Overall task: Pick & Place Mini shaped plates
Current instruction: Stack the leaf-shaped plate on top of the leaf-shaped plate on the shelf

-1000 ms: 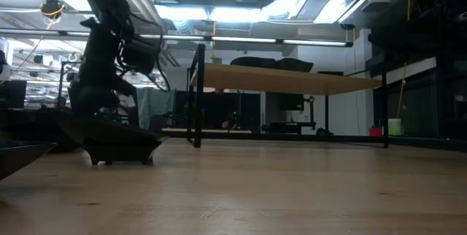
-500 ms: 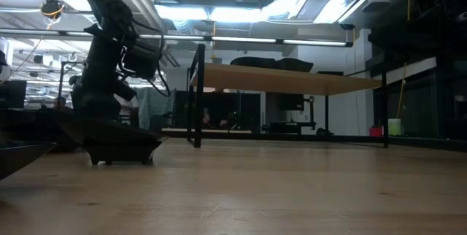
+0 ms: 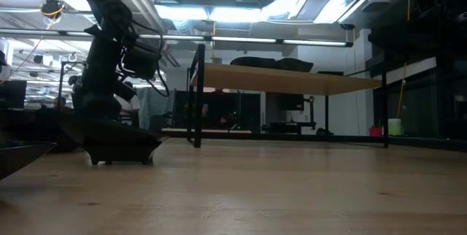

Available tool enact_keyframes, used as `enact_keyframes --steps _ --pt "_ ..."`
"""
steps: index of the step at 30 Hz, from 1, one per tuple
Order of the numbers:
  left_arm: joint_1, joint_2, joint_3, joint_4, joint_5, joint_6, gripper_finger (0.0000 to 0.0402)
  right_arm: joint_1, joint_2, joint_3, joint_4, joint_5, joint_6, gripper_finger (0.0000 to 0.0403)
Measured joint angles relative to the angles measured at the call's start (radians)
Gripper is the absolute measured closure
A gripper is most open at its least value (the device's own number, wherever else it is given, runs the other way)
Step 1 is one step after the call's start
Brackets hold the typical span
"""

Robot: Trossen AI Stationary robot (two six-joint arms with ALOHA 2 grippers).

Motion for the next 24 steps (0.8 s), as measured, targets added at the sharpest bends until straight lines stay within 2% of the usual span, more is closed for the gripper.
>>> enact_keyframes --steps 9,24 --pt "-0.064 -0.033 0.0 0.0 -0.006 -0.033 0.04 0.0 0.0 0.0 0.0 0.0 0.0 0.0271" --pt "-0.274 -0.317 0.0 0.004 -0.034 -0.186 0.04 0.0 0.0 0.0 0.0 0.0 0.0 0.0271"
